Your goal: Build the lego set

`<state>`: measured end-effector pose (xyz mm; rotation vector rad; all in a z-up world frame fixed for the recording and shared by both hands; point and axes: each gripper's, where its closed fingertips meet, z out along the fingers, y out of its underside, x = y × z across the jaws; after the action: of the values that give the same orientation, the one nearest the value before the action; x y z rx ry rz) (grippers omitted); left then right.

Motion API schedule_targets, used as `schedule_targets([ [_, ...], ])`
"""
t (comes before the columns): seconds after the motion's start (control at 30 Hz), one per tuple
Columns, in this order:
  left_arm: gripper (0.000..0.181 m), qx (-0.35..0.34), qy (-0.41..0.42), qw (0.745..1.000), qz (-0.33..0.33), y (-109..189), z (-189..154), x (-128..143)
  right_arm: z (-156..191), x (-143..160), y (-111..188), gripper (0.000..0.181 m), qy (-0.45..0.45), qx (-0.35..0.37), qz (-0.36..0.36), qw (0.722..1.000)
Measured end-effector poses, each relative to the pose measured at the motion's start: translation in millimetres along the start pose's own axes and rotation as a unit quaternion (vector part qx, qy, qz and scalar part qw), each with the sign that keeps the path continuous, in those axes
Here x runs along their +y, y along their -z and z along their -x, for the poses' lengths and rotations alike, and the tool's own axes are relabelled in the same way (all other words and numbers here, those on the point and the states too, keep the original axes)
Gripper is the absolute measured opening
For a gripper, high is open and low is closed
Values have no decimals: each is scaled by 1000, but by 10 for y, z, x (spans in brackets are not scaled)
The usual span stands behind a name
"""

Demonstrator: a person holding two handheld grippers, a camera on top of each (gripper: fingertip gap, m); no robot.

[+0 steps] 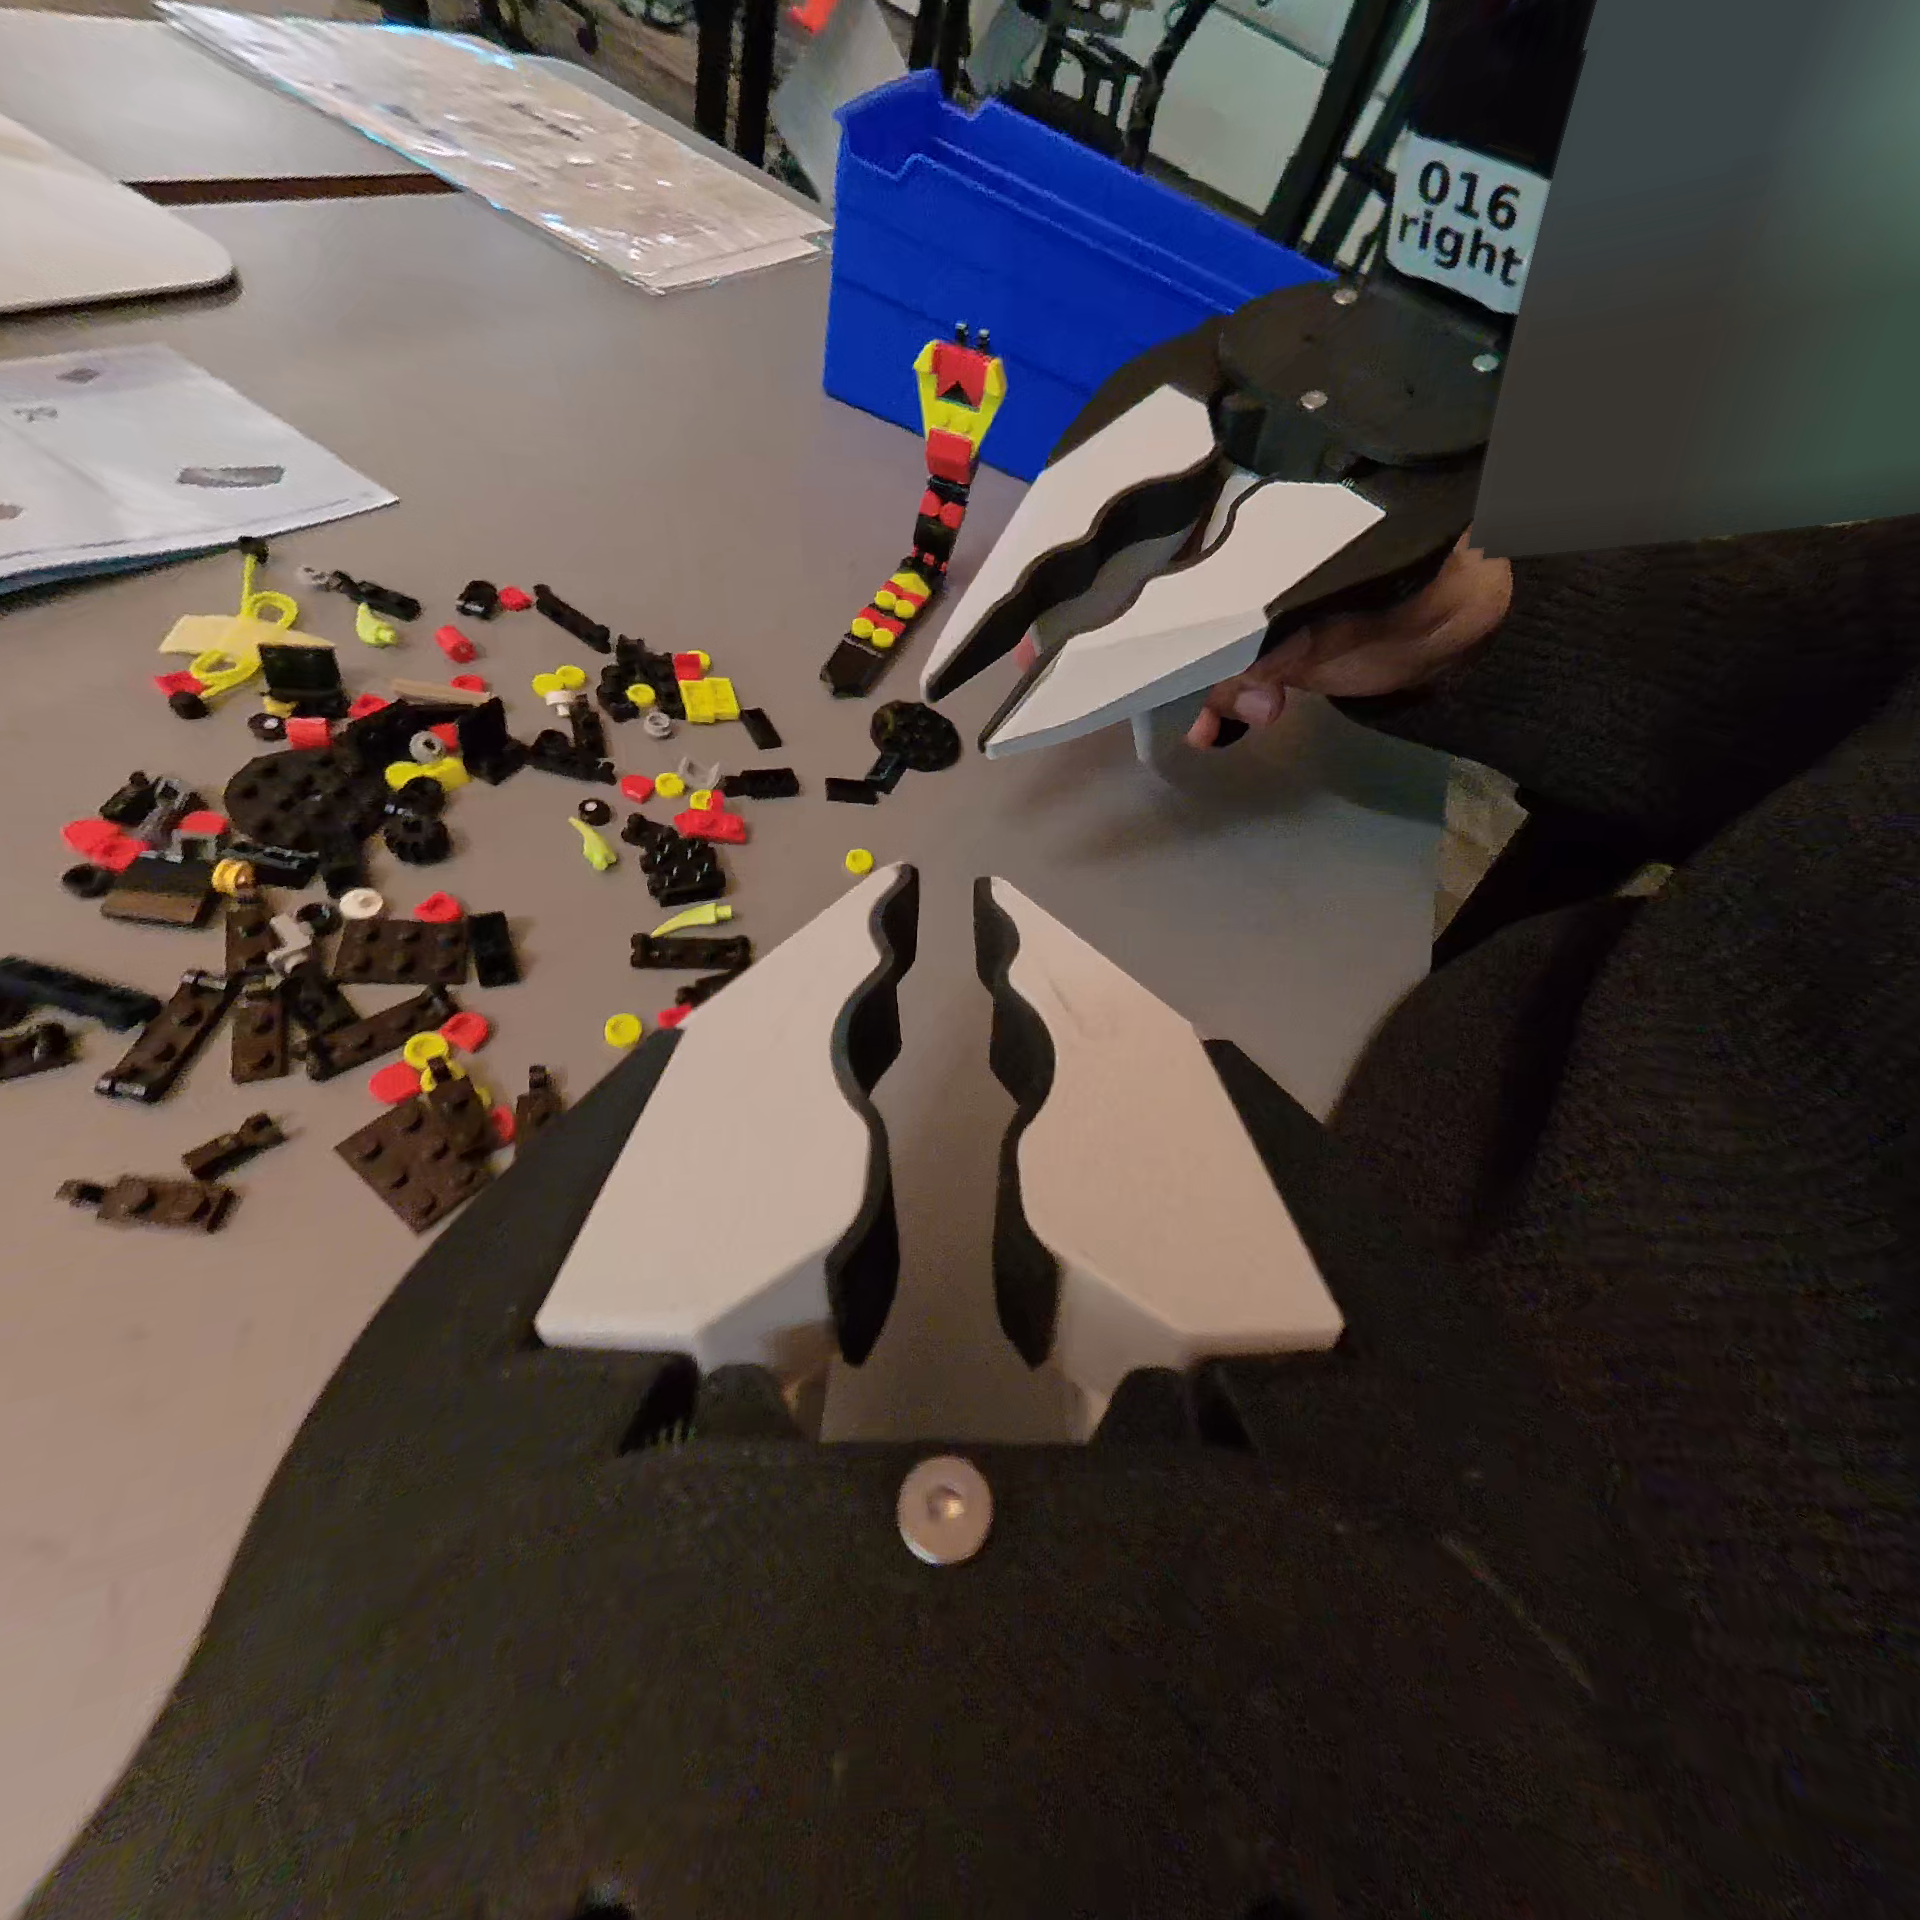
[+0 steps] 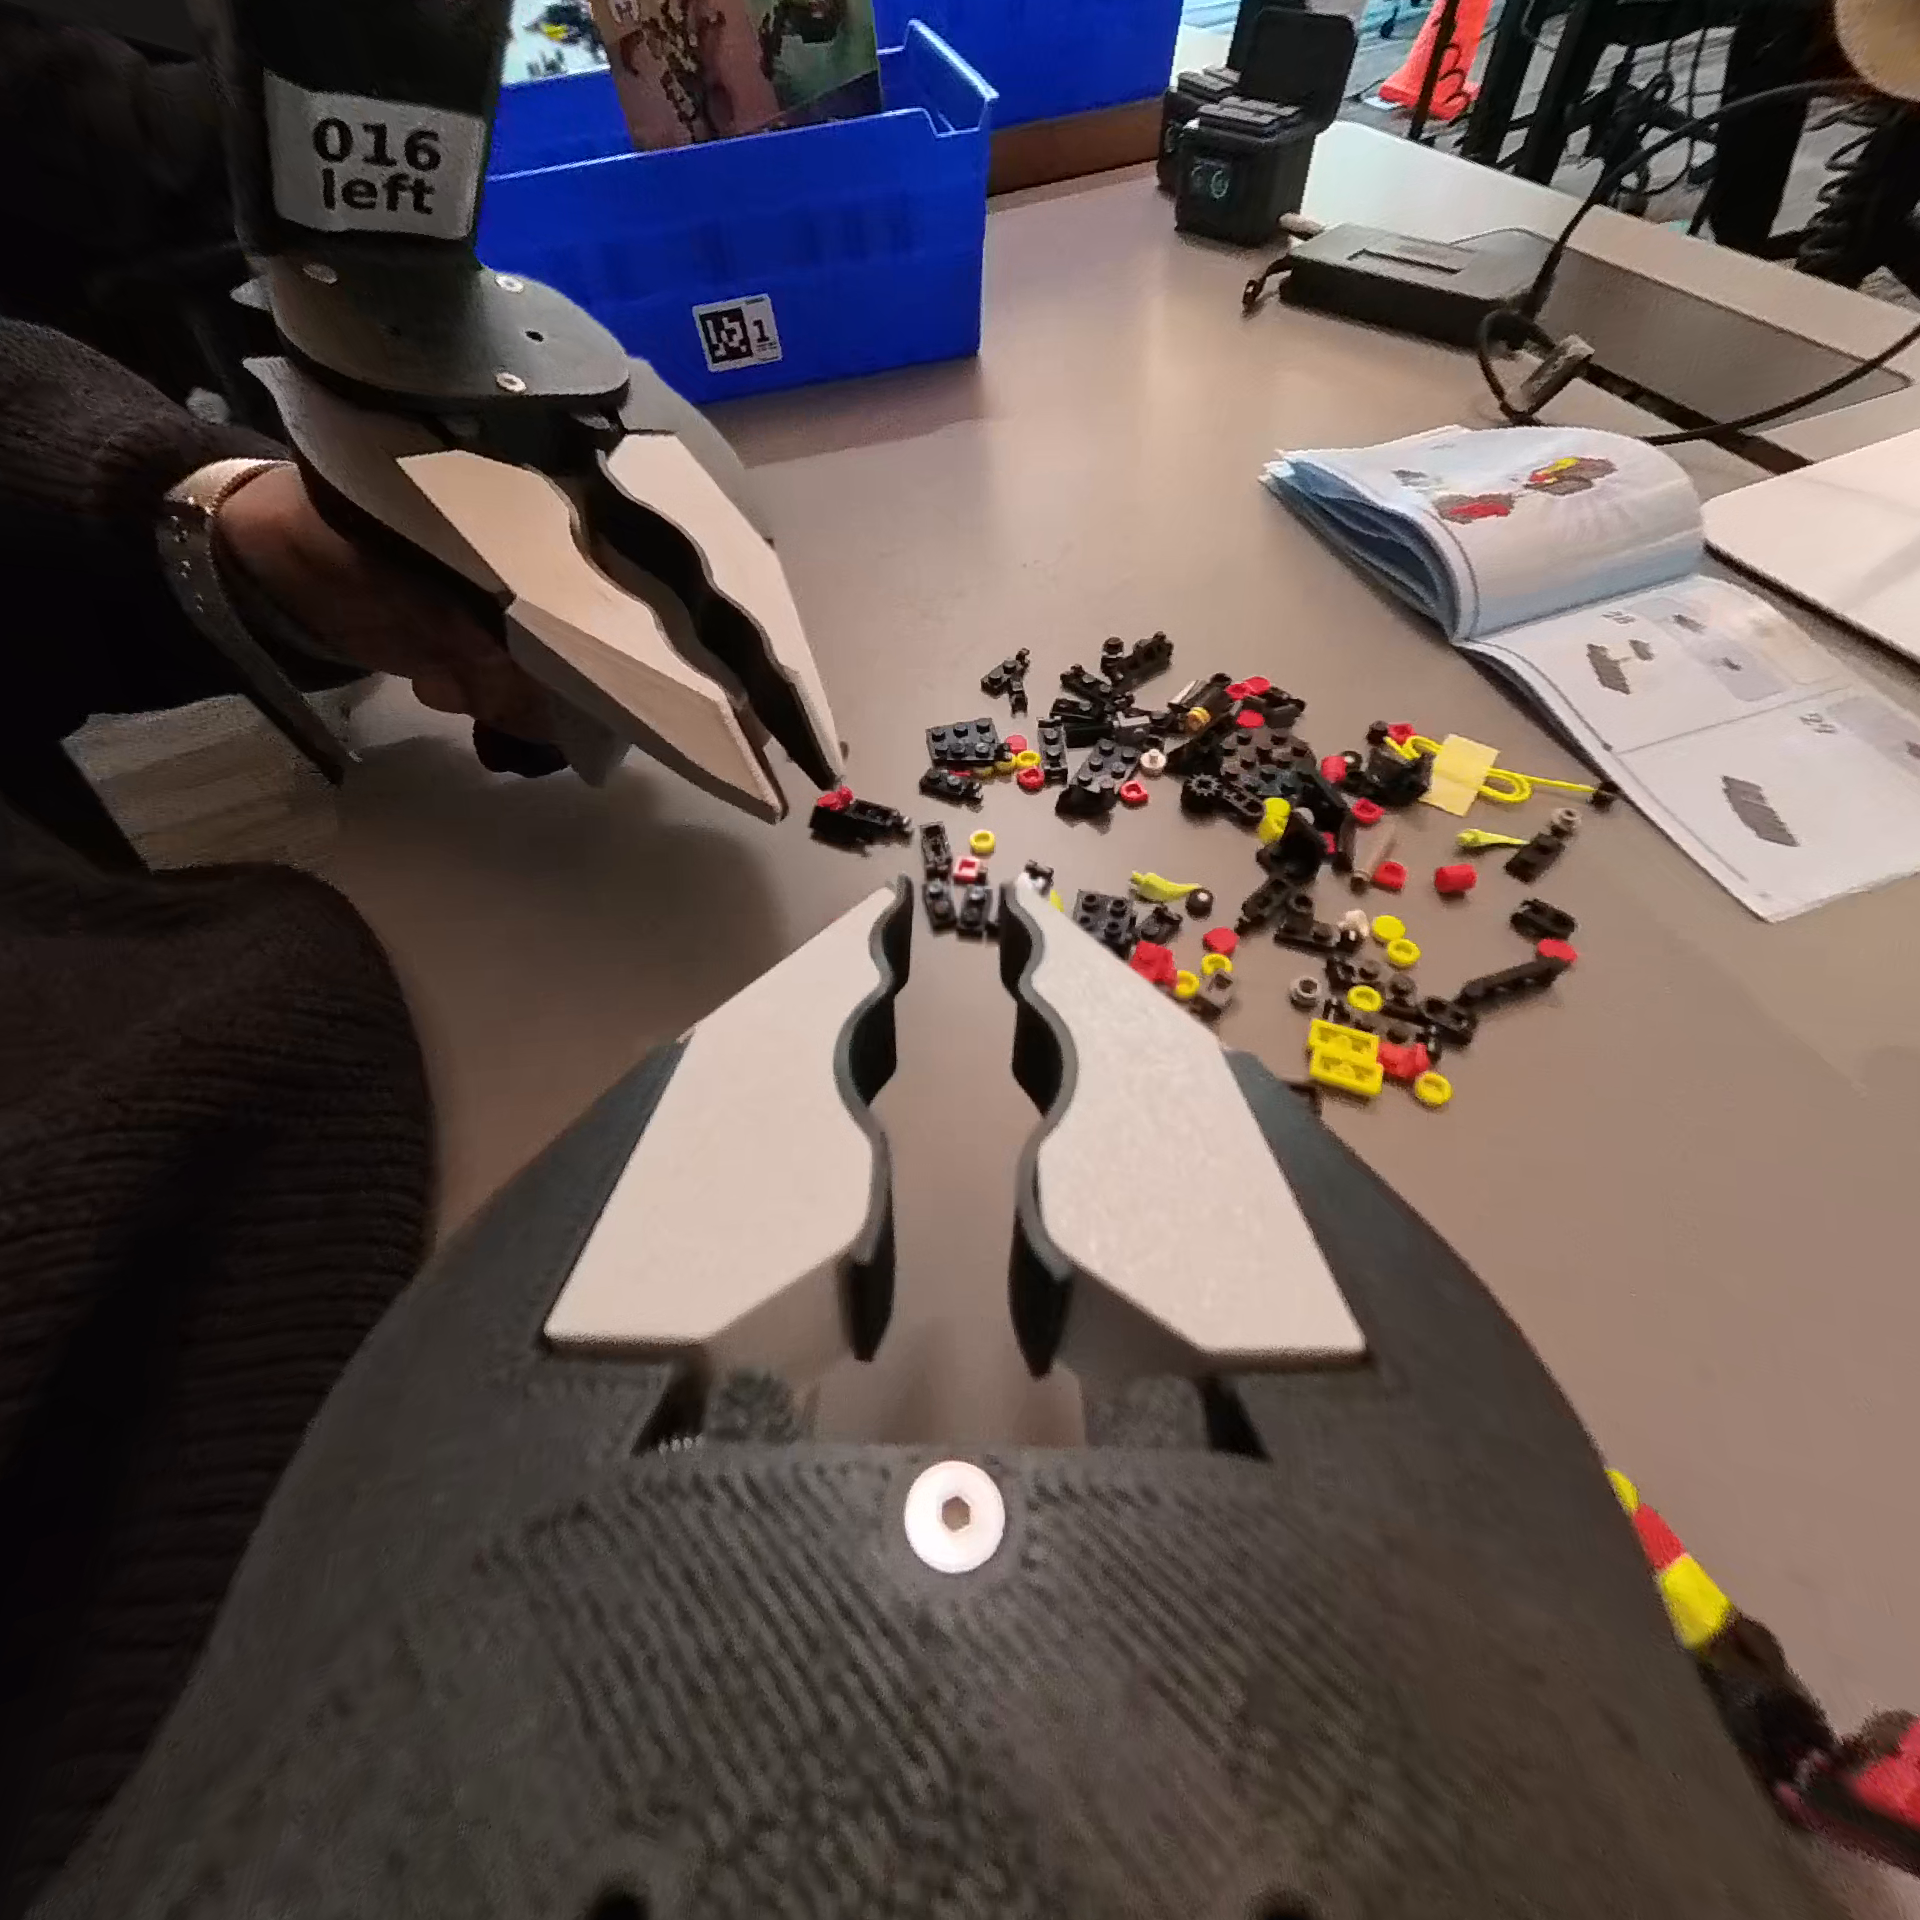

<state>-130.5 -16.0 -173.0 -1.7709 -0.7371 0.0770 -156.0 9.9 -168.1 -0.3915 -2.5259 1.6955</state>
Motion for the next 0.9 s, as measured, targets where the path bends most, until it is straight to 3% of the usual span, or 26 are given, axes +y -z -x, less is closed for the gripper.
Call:
schedule_targets([
  [0.03, 8, -4, 5, 1000, 0, 17, 15, 12, 4, -5, -23, 15, 0, -5, 1, 1000],
  [0.9, 12, -30, 75, 997, -7, 102, 247, 61, -28, 42, -124, 19, -19, -28, 20, 999],
])
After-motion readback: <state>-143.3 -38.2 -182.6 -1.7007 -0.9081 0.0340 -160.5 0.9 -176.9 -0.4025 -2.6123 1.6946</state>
